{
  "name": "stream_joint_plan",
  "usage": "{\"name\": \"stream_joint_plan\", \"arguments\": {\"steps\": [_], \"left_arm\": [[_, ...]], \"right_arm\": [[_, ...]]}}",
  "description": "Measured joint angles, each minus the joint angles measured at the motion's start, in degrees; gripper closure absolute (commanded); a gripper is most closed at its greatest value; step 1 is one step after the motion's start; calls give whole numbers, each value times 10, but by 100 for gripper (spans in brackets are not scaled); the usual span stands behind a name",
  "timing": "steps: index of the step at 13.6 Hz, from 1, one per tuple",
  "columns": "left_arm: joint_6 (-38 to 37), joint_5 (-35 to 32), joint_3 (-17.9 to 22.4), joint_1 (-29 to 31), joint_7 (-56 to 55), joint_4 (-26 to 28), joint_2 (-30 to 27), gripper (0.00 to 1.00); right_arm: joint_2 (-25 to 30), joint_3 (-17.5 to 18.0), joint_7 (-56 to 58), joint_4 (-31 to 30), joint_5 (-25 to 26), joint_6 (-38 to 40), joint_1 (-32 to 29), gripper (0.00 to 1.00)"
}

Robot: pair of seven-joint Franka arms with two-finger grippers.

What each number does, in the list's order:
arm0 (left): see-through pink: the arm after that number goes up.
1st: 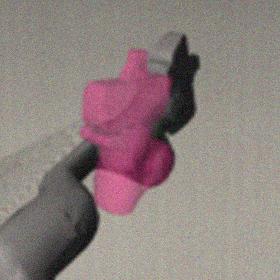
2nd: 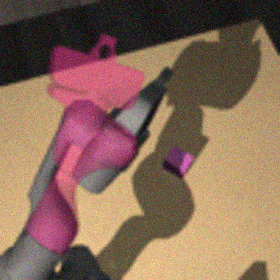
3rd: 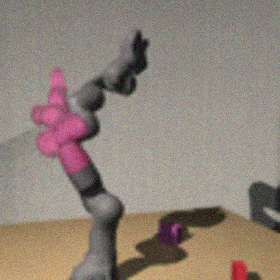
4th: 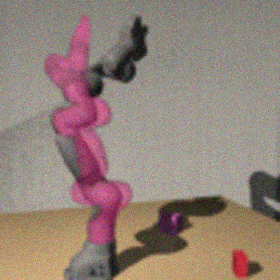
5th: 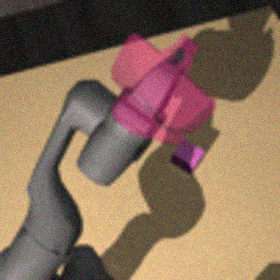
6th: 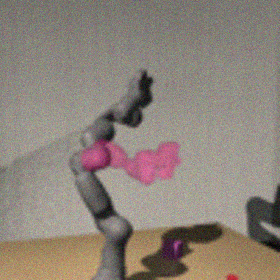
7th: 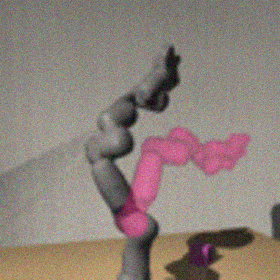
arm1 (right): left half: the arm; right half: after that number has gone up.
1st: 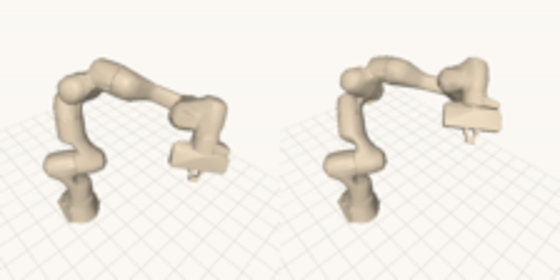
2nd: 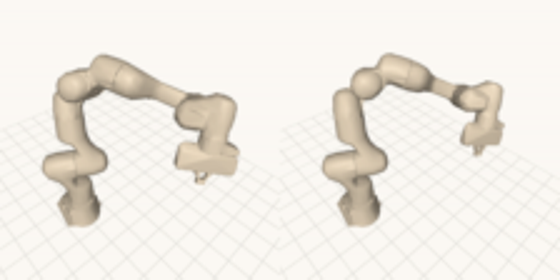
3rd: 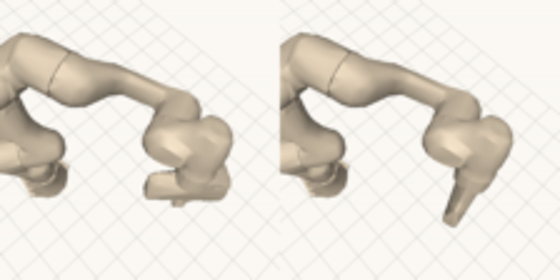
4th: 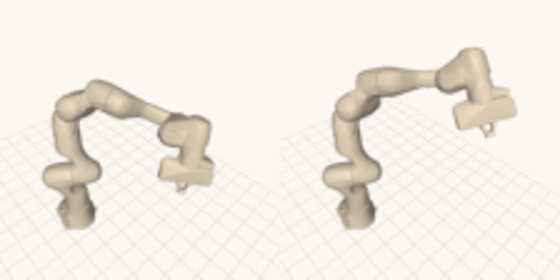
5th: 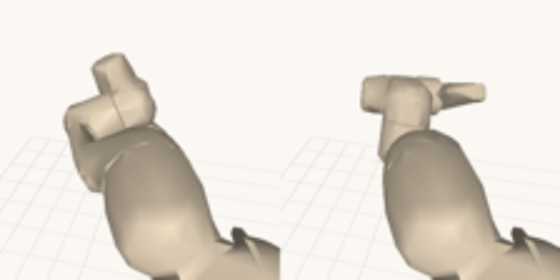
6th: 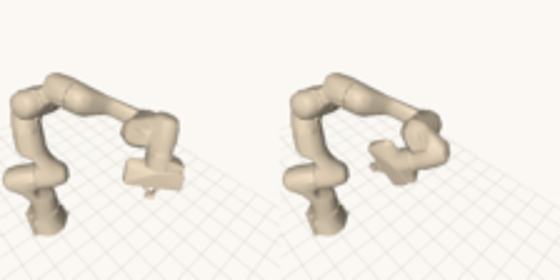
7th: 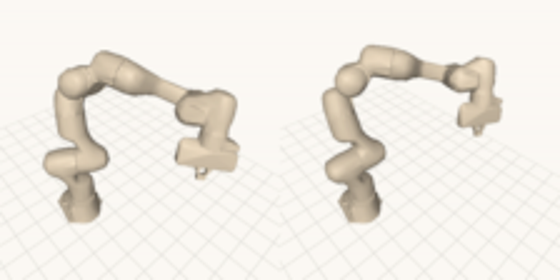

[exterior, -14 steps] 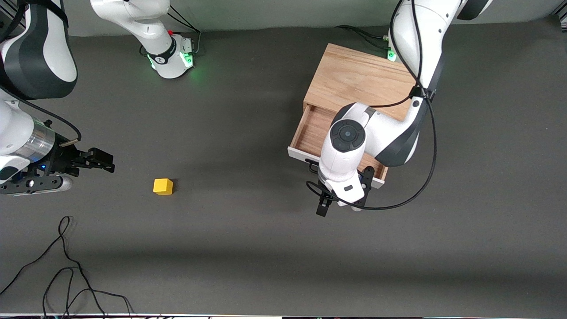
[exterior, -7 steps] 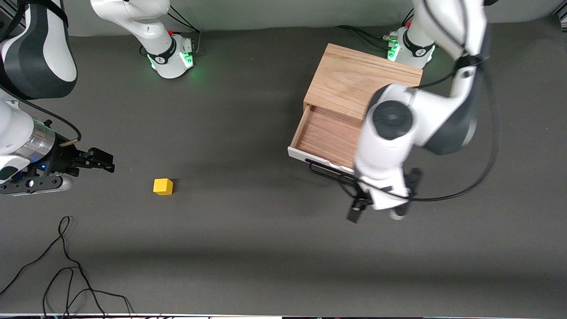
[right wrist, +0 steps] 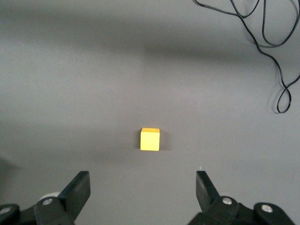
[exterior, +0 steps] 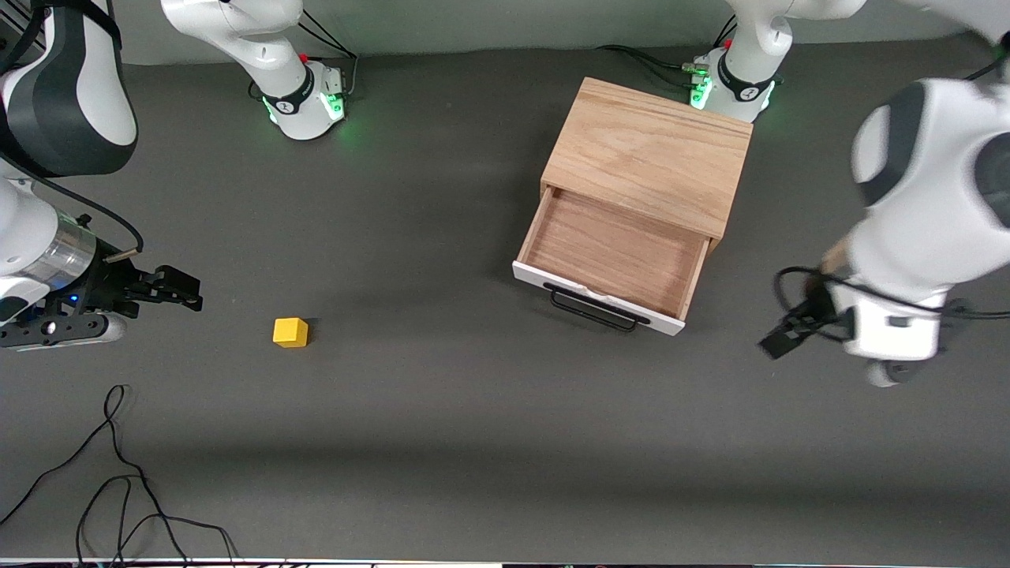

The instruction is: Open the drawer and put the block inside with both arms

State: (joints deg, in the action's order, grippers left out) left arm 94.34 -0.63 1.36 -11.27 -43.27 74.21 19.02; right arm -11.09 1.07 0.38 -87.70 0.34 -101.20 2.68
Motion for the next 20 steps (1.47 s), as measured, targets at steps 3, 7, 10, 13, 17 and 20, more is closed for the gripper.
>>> {"name": "stream_joint_plan", "arguments": {"steps": [3, 7, 10, 13, 17, 20], "left_arm": [[-9, 1, 0, 35, 137, 49, -47, 0], [-2, 1, 1, 52, 271, 117, -103, 0], [3, 1, 3, 63, 342, 143, -131, 0], [3, 1, 8, 67, 397, 149, -145, 0], [-4, 1, 8, 67, 437, 154, -153, 0], [-11, 1, 8, 67, 447, 154, -156, 0]], "right_arm": [[-5, 0, 0, -2, 0, -21, 0, 0], [-45, -1, 0, -9, 0, -66, -1, 0], [-75, -3, 0, -9, 0, -90, -9, 0], [-95, -4, 0, -9, 0, -96, -13, 0], [-132, -2, 1, -36, 0, -163, -8, 0], [-138, -2, 1, -129, 0, -272, -8, 0]]}}
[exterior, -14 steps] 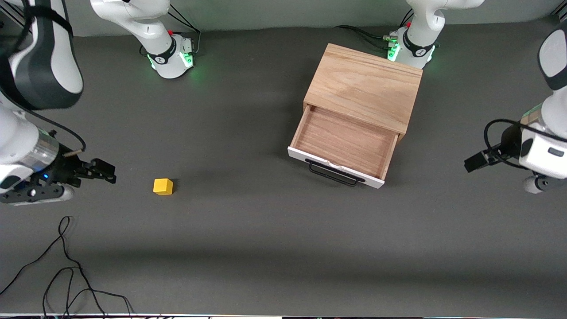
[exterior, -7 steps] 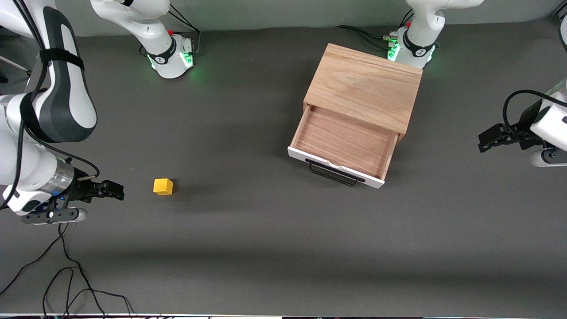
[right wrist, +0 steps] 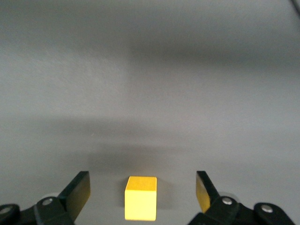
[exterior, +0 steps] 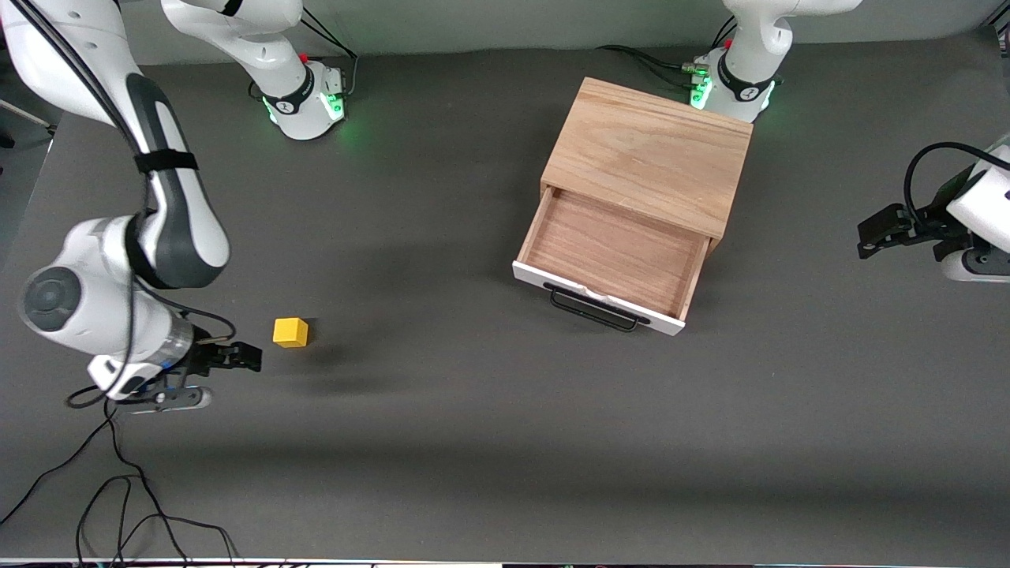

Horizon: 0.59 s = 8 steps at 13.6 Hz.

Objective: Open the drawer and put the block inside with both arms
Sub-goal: 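Move the right gripper down over the yellow cube, then close the right gripper on the yellow cube and lift it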

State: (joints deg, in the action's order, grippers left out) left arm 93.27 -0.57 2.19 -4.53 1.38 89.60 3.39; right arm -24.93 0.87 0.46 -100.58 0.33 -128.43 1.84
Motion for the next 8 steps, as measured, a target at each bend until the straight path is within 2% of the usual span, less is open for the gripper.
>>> {"name": "stream_joint_plan", "arguments": {"steps": [4, 8], "left_arm": [[-5, 0, -1, 0, 2, 9, -12, 0], [-5, 0, -1, 0, 2, 26, -29, 0]], "right_arm": [[1, 0, 0, -112, 0, -104, 0, 0], [2, 1, 0, -171, 0, -162, 1, 0]]}}
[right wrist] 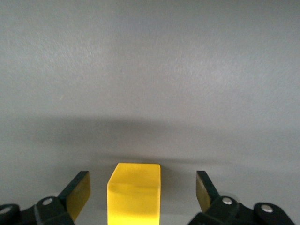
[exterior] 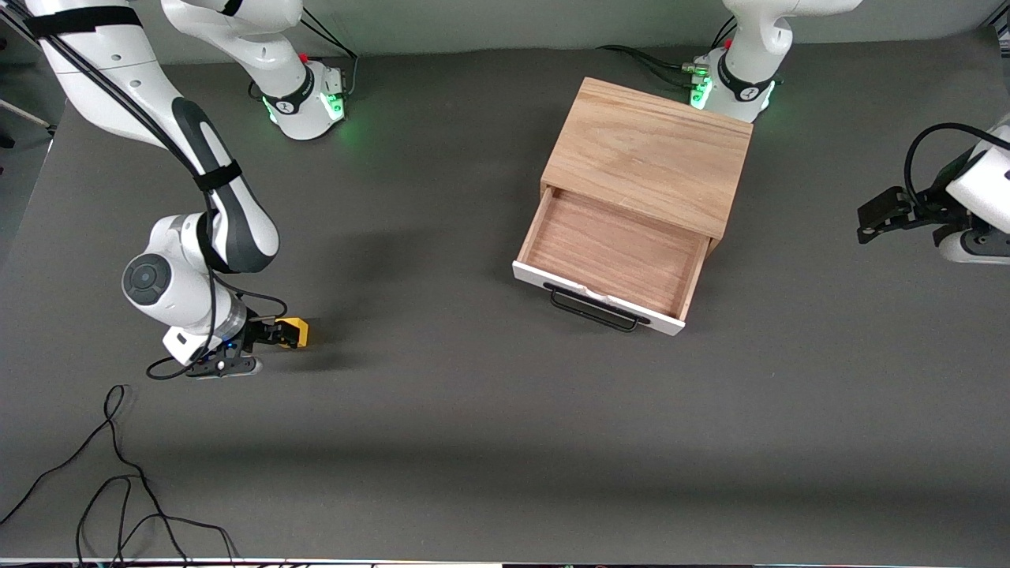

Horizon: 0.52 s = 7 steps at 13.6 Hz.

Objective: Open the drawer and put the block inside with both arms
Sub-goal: 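Close the right gripper on the yellow cube and lift it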

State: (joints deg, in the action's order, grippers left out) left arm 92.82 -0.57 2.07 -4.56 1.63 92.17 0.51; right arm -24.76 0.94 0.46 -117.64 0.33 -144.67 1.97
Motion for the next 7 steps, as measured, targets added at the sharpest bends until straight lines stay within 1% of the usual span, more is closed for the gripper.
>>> {"name": "stream_joint_plan", "arguments": {"steps": [4, 7], "left_arm": [[0, 0, -9, 6, 0, 4, -2, 0], [0, 0, -12, 7, 0, 4, -2, 0]], "right_arm": [[0, 1, 0, -11, 0, -5, 7, 0], [0, 1, 0, -29, 0, -33, 7, 0]]}}
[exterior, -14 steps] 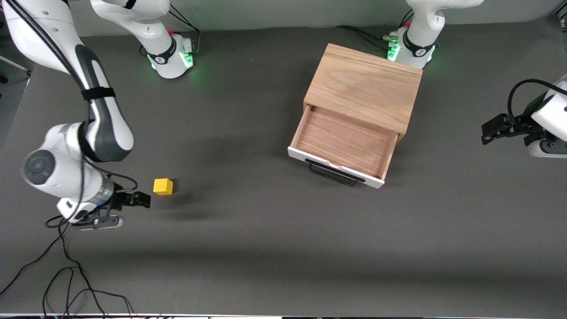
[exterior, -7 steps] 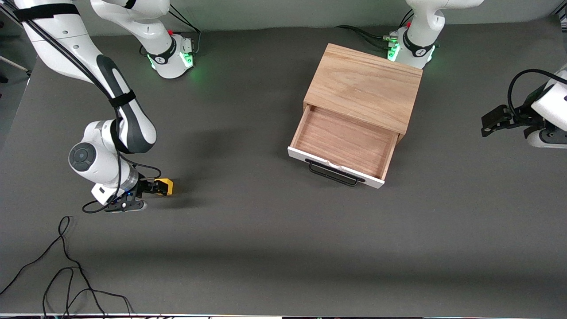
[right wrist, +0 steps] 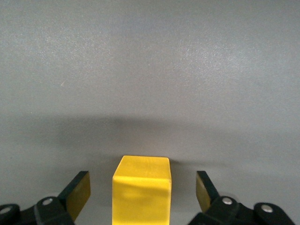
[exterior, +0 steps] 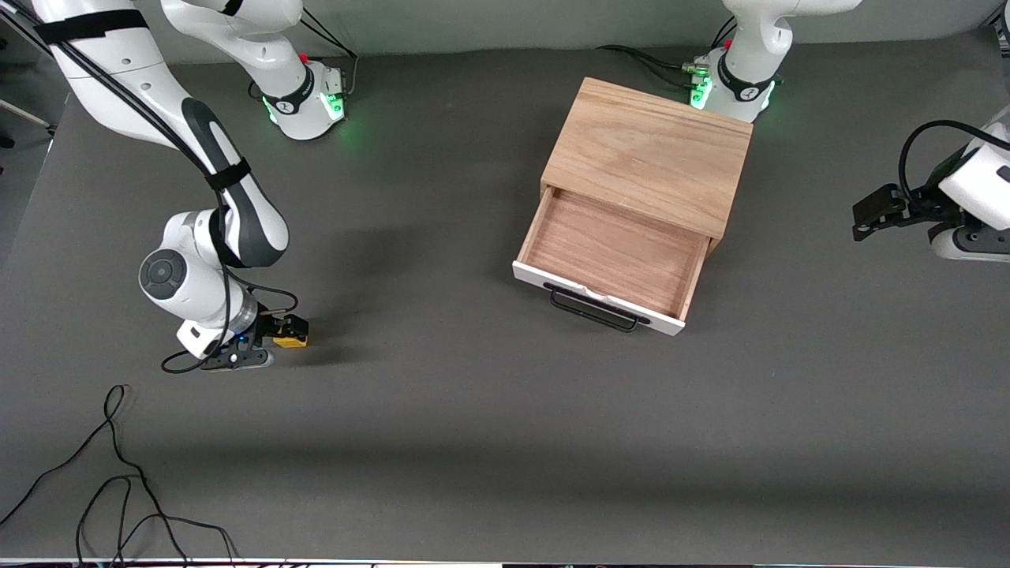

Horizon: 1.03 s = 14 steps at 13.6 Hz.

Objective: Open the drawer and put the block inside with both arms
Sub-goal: 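Close the right gripper on the yellow cube and lift it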

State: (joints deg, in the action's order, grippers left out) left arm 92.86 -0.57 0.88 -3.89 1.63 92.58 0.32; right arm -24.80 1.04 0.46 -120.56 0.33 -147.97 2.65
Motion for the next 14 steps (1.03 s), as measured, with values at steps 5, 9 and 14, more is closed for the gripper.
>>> {"name": "stream_joint_plan", "arguments": {"steps": [5, 9, 14], "left_arm": [[0, 0, 0, 0, 0, 2, 0, 0], [-1, 0, 0, 0, 0, 7, 0, 0], [0, 0, -1, 1, 0, 9, 1, 0]], "right_arm": [[-5, 0, 0, -14, 0, -18, 0, 32], [-10, 0, 0, -16, 0, -24, 0, 87], [-6, 4, -2, 5, 0, 4, 8, 88]]}}
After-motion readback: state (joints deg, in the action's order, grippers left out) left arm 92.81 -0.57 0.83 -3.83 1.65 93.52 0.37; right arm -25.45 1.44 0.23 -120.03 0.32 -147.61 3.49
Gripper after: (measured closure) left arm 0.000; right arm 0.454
